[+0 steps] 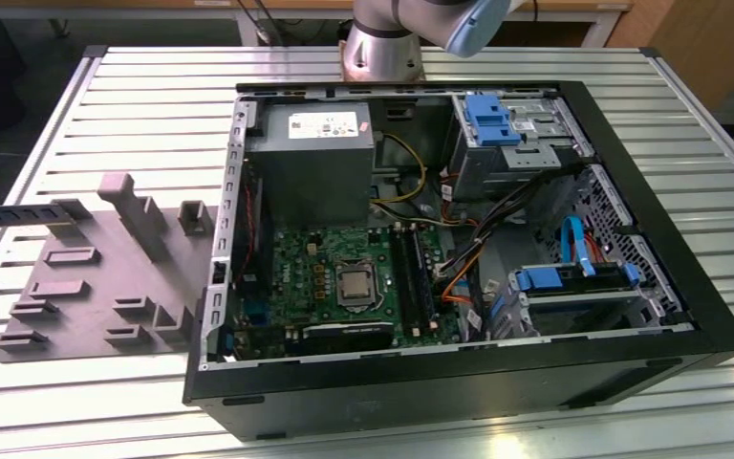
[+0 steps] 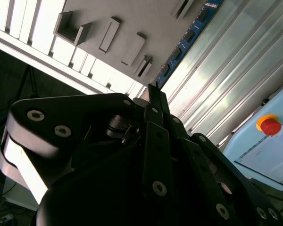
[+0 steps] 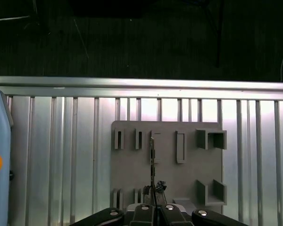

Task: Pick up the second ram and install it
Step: 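Pick up the second ram and move it above second insertion slot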

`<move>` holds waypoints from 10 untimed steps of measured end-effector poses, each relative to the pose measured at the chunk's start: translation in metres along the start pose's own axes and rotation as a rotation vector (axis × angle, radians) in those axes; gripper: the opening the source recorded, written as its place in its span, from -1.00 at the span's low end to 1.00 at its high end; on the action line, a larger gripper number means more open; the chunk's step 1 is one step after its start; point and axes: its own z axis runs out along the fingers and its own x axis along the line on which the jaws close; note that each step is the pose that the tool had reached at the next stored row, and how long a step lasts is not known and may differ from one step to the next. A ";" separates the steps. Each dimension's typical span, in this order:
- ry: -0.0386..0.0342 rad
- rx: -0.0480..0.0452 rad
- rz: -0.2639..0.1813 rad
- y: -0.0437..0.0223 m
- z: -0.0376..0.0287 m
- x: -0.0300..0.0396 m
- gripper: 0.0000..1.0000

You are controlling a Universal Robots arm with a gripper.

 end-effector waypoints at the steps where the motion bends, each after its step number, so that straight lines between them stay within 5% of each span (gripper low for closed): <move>1: -0.0001 0.0000 0.000 0.0000 -0.0004 0.0000 -0.77; 10: -0.0005 0.0000 0.000 0.0002 -0.0042 -0.0003 -0.77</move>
